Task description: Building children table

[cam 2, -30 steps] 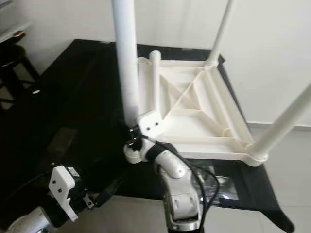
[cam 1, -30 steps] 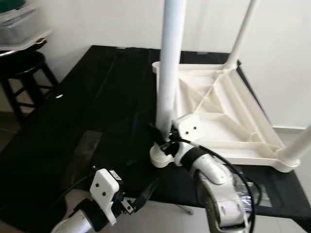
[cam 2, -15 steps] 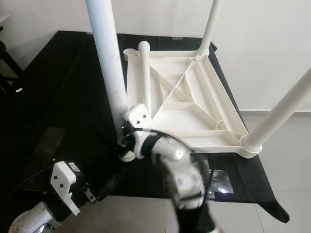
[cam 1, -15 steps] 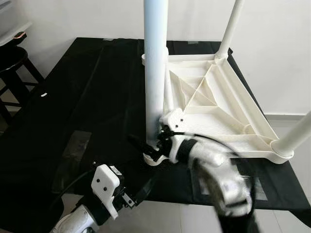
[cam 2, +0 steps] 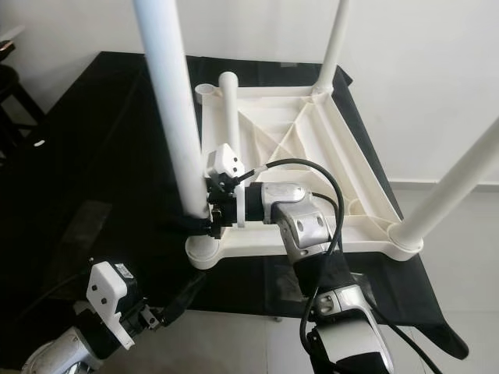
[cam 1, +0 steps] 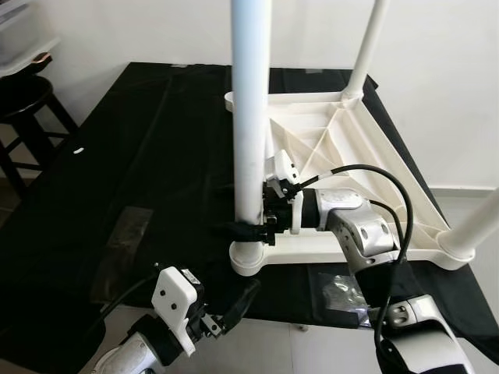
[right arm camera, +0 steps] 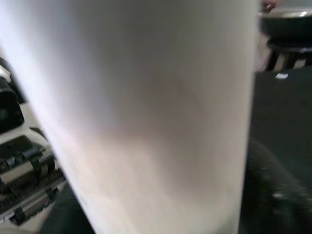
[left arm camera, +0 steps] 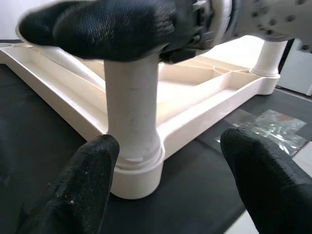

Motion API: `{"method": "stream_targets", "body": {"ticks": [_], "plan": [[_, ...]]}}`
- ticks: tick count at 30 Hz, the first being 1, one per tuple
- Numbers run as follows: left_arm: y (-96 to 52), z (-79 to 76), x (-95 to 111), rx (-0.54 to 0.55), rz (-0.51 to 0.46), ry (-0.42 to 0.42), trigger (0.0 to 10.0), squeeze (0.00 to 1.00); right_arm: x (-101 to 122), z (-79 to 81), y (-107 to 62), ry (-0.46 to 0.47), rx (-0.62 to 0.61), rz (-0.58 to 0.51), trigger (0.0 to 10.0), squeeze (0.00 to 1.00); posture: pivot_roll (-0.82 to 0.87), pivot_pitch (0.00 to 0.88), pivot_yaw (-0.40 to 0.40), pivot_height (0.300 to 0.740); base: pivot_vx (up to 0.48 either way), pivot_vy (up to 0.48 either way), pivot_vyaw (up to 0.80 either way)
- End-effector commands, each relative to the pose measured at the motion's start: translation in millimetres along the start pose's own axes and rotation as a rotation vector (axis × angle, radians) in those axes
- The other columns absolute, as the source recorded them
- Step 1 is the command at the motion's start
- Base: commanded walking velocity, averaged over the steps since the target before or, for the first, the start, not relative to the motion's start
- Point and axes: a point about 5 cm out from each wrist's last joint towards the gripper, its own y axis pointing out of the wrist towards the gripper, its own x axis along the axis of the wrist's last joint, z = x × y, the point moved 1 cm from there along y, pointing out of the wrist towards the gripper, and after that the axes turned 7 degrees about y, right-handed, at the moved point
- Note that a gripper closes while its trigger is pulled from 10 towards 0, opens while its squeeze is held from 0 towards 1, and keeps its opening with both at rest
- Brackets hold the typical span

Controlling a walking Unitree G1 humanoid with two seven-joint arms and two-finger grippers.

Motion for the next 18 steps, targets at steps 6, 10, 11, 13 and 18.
{"method": "stream_targets", "body": {"ticks": [6, 10, 11, 13, 18], "plan": [[-3.3, -3.9, 3.4, -0.008, 0.002, 0.007, 10.0, 0.00, 2.2, -4.4, -3.7, -0.001, 0.048, -0.015, 0.0, 0.00, 0.03, 0.209, -0.050, 0.740, 0.000, 0.000, 0.00], [-3.4, -4.0, 3.5, -0.010, 0.004, 0.005, 10.0, 0.00, 3.4, -8.3, -7.8, -0.028, -0.028, -0.019, 0.0, 0.00, 0.03, 0.211, -0.049, 0.740, 0.000, 0.000, 0.00], [-3.4, -4.0, 3.5, -0.010, 0.004, 0.005, 10.0, 0.00, 3.4, -8.3, -7.8, -0.028, -0.028, -0.019, 0.0, 0.00, 0.03, 0.211, -0.049, 0.740, 0.000, 0.000, 0.00], [-3.1, -4.0, 3.3, -0.010, 0.003, 0.004, 10.0, 0.00, 2.2, -10.8, -13.6, -0.073, -0.153, -0.032, 0.0, 0.00, 0.02, 0.211, -0.054, 0.740, 0.000, 0.000, 0.00], [-2.9, -3.0, 3.3, -0.007, 0.002, 0.005, 10.0, 0.00, -3.6, -8.5, -16.9, -0.073, -0.375, -0.070, 0.0, 0.00, 0.00, 0.214, -0.061, 0.740, 0.000, 0.000, 0.00]]}}
